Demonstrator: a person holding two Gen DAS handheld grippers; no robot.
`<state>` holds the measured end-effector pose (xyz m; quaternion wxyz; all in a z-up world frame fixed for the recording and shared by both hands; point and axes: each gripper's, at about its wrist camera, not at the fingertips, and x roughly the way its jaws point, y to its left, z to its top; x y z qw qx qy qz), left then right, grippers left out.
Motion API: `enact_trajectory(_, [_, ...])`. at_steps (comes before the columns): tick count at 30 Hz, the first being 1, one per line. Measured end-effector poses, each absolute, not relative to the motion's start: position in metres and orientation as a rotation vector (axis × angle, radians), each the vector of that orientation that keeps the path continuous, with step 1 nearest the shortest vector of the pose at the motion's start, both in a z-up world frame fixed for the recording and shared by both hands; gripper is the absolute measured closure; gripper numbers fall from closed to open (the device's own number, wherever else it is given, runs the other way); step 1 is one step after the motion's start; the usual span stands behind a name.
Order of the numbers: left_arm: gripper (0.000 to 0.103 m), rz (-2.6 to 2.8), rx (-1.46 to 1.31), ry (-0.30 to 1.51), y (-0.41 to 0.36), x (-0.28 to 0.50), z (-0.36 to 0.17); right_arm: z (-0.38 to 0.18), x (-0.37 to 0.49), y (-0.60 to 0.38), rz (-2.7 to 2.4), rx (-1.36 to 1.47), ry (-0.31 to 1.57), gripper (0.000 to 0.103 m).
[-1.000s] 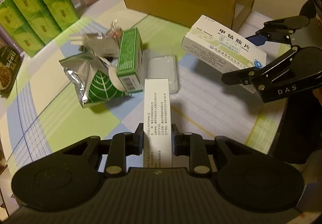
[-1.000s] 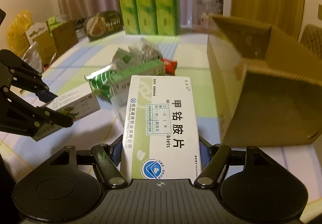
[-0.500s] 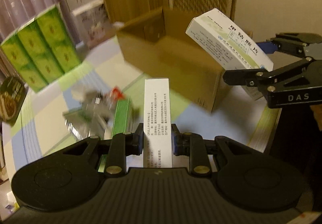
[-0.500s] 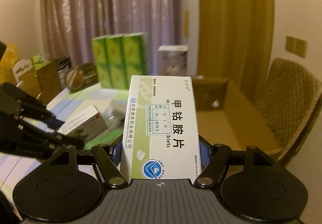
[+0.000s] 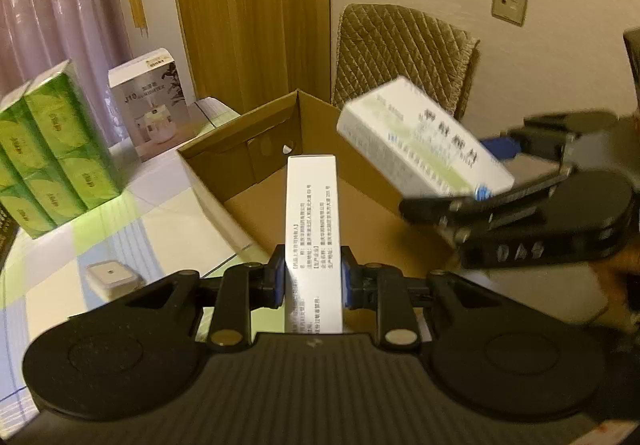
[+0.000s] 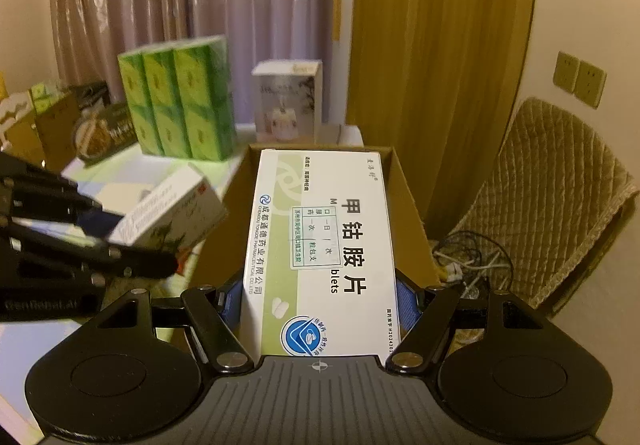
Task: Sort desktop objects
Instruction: 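Lift both held boxes and carry them over the open cardboard box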
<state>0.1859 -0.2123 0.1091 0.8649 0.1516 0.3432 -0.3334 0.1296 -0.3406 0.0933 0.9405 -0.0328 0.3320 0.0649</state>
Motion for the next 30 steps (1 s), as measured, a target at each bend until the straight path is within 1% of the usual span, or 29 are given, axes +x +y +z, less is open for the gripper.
enact_trajectory(5, [0.082, -0.704, 0.295, 0.761, -0.239, 0.204, 0.097, 0.076, 0.147, -0.357, 0.131, -0.053, 0.712, 0.035])
enact_trajectory(11, [0.081, -0.708, 0.290, 0.797, -0.254, 0.218, 0.081, 0.062, 0.160, -0.367, 0.129, -0.039, 0.738, 0.035])
enact_trajectory(18, [0.081, -0.705, 0.284, 0.804, -0.256, 0.226, 0.068, 0.051, 0.168, -0.370, 0.134, -0.028, 0.759, 0.035])
enact_trajectory(30, [0.079, -0.690, 0.310, 0.784, -0.240, 0.222, 0.071, 0.047, 0.169, -0.366, 0.139, -0.038, 0.772, 0.035])
